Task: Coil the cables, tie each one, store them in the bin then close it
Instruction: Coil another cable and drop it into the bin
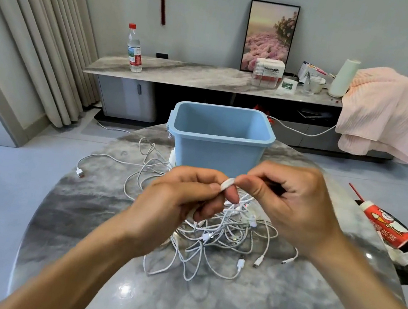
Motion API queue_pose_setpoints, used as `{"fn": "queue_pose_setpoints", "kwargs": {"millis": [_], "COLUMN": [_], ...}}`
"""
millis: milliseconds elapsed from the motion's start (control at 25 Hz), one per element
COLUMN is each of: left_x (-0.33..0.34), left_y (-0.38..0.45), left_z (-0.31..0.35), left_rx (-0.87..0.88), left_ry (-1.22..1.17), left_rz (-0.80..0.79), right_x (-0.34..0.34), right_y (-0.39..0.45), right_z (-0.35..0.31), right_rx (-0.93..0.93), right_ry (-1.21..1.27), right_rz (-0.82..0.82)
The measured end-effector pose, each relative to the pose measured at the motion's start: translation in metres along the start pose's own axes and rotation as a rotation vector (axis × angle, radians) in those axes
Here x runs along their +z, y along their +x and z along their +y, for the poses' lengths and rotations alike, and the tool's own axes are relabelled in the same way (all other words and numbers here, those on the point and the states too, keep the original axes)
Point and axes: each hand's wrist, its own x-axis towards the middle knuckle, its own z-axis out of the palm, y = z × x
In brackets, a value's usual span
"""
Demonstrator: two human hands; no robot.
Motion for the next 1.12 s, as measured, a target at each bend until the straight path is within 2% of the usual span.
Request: {"fn": "queue_pose_setpoints", "kwargs": {"millis": [120,200,280,360,440,520,600,640,680,720,840,960,1040,1120], "left_x": [0.004,0.003,-0.002,-0.006,-0.011,-0.011,-0.01,-0.008,-0.003,0.002,0.005,-0.002,0.0,0.002], "left_y": [-0.006,-0.004,0.001,0.004,0.004,0.003,0.003,0.004,0.005,0.005,0.004,0.006,0.009,0.01], "left_z": [0.006,0.008,0.004,-0.001,-0.008,-0.014,-0.023,-0.025,-0.025,-0.024,-0.02,-0.018,-0.016,-0.017], "left_rx": [0.044,0.084,0.097,0.119,0.152,0.282,0.473,0.548,0.57,0.533,0.288,0.26,0.209,0.145], "left_ry": [-0.447,-0.674,-0.717,-0.58,-0.364,0.045,0.636,0.82,0.871,0.803,0.288,0.053,-0.092,-0.286], "left_rz": [-0.04,0.08,0.276,0.375,0.387,0.356,0.332,0.339,0.354,0.356,0.29,0.385,0.458,0.493], "right_x": [0.025,0.045,0.064,0.076,0.074,0.058,0.041,0.035,0.031,0.029,0.034,0.045,0.05,0.054], "right_y": [-0.007,-0.017,-0.028,-0.033,-0.029,-0.019,-0.012,-0.01,-0.009,-0.01,-0.014,-0.02,-0.024,-0.027], "right_z": [0.003,-0.002,-0.015,-0.028,-0.039,-0.043,-0.043,-0.042,-0.041,-0.04,-0.041,-0.039,-0.039,-0.04], "right_rx": [0.173,0.262,0.267,0.278,0.299,0.309,0.351,0.379,0.408,0.436,0.52,0.591,0.571,0.483], "right_ry": [0.258,0.321,0.257,0.166,0.15,0.106,0.05,0.025,0.006,0.007,0.115,0.254,0.296,0.2], "right_rz": [0.096,0.051,-0.1,-0.233,-0.283,-0.308,-0.33,-0.334,-0.334,-0.333,-0.346,-0.34,-0.331,-0.347]}}
